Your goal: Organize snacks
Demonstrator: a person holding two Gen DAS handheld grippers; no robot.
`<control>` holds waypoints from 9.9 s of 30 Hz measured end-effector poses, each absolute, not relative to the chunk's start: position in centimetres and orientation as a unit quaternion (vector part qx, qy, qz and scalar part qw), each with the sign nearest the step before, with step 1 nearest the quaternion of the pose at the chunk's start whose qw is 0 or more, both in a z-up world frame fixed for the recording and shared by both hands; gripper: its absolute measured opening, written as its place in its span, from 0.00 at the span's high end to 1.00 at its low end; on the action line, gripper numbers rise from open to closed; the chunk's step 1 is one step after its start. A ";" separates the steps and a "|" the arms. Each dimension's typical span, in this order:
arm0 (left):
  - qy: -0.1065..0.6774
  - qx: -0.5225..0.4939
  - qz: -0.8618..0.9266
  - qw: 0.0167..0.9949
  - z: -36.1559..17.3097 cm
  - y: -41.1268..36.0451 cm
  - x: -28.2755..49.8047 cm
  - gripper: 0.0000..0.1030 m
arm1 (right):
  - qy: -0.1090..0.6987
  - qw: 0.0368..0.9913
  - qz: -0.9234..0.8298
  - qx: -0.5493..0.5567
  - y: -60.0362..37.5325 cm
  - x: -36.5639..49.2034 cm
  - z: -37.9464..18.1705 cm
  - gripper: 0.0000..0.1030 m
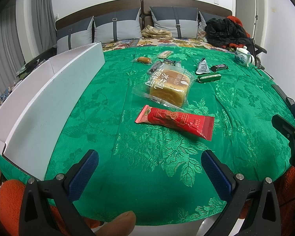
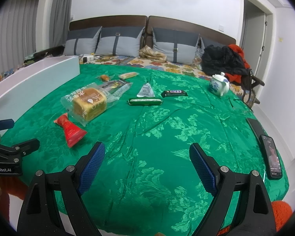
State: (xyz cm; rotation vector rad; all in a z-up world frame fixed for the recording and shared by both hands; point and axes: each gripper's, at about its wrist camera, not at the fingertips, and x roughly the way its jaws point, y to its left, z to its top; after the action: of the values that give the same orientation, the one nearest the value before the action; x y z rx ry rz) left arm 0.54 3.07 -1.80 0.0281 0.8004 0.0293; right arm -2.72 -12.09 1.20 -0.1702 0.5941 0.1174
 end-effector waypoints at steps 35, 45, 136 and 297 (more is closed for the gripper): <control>0.431 -0.005 0.009 0.902 -3.4 3.7 1.3 0.00 | 0.303 0.948 0.063 -0.074 -11.6 -2.7 0.7 0.13; 0.469 -0.003 0.000 0.883 -5.7 4.0 2.6 0.00 | 0.318 0.944 0.068 -0.062 -12.3 -2.2 0.6 0.13; 0.468 -0.080 0.000 0.880 -2.9 8.6 7.6 0.85 | 0.418 0.899 0.110 0.071 -15.3 0.8 -2.4 0.13; 0.456 -0.010 -0.006 0.890 -6.9 5.5 16.5 0.00 | 0.449 0.894 -0.010 -0.002 -20.4 11.9 -4.4 0.12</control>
State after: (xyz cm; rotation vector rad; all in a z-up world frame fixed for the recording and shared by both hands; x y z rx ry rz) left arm 16.54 5.46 -6.90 -0.0207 0.9467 -0.0121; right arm 11.90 -20.40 -4.35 -0.0044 0.9304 -0.0203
